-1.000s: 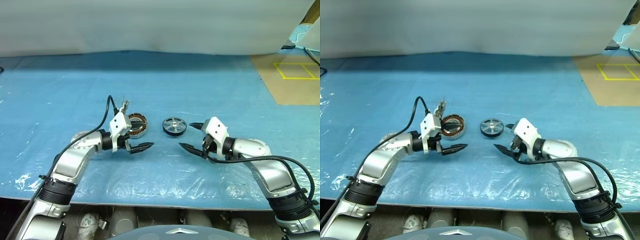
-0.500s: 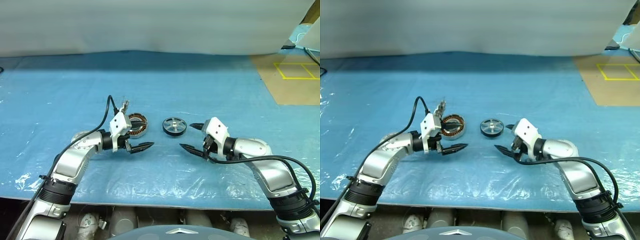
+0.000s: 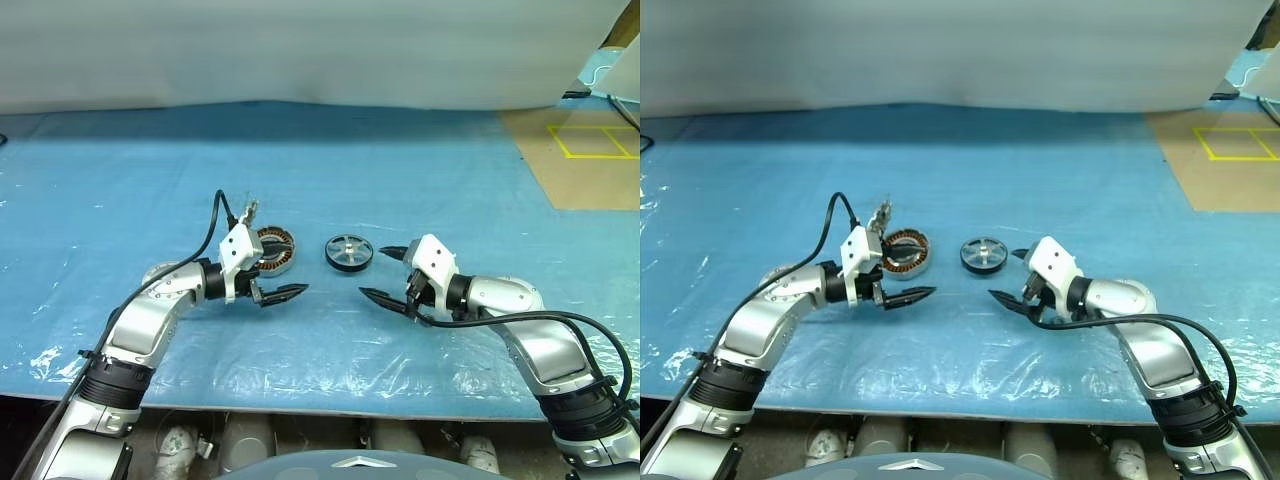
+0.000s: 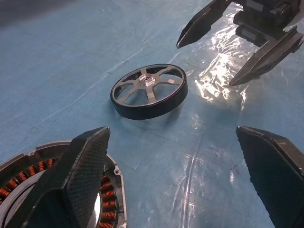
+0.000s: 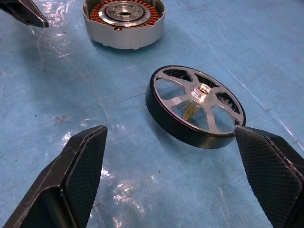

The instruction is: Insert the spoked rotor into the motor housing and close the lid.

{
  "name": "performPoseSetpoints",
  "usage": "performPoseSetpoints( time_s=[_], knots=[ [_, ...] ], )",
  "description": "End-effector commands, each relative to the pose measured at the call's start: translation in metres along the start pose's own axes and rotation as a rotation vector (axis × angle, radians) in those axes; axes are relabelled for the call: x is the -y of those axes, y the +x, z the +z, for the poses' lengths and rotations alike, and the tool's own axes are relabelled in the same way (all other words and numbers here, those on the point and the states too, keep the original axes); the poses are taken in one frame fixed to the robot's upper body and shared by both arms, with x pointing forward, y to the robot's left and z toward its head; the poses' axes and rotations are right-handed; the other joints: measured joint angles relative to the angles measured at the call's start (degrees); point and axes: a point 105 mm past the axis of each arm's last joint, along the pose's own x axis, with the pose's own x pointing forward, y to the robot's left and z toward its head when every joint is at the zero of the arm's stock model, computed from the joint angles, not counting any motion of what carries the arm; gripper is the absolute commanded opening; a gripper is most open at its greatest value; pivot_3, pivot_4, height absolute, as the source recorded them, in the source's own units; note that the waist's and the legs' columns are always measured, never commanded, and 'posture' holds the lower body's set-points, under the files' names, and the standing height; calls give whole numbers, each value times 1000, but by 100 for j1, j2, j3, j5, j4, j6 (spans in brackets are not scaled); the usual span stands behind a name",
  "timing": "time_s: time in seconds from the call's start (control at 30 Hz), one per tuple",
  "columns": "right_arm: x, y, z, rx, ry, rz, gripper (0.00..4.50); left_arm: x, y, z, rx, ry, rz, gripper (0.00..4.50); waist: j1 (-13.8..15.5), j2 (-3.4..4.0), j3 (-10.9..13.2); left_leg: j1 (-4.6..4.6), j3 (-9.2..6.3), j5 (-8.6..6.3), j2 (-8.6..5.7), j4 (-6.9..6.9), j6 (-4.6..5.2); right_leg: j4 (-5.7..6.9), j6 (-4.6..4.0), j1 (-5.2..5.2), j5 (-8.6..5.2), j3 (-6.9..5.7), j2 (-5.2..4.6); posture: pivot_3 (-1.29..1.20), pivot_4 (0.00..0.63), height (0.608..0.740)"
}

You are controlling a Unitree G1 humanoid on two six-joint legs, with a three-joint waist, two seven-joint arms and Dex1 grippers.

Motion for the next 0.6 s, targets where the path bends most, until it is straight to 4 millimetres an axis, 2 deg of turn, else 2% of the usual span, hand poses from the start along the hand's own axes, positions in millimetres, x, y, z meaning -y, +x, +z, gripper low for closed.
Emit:
performPoseSetpoints(
  time_s=[0.03,0.1,0.23,0.3,0.47,0.6],
  knots=[
    [2,-3,15,45,-52,-5,4459,-14,-4,6,-46,81,64,4500,-1,0,0,0,0,0,0,0,0,0,0,0,0,0,0,0,150,740],
    [2,-3,15,43,-54,-4,4459,-23,-5,15,-75,137,96,4500,1,0,0,0,0,0,0,0,0,2,0,0,0,0,0,0,150,740],
    [4,-3,14,38,-53,-6,4459,-25,-8,49,-131,230,75,4500,2,0,0,0,-1,1,-1,6,0,6,0,0,0,0,-1,0,150,740],
    [4,-3,11,32,-48,-10,4459,-31,-7,56,-191,263,93,4500,12,0,0,-1,-1,1,-3,5,0,6,0,0,0,0,-2,0,150,740],
    [3,2,10,32,-45,-11,4459,-25,-3,40,-356,338,19,4500,-29,2,-1,3,-1,1,-4,3,-1,5,0,0,0,4,0,0,150,740],
    [-1,5,10,39,-38,-18,4459,-36,-9,19,-534,467,3,4500,-15,2,-1,3,-1,1,-1,1,-1,7,0,-1,0,0,1,0,150,740]
  ],
)
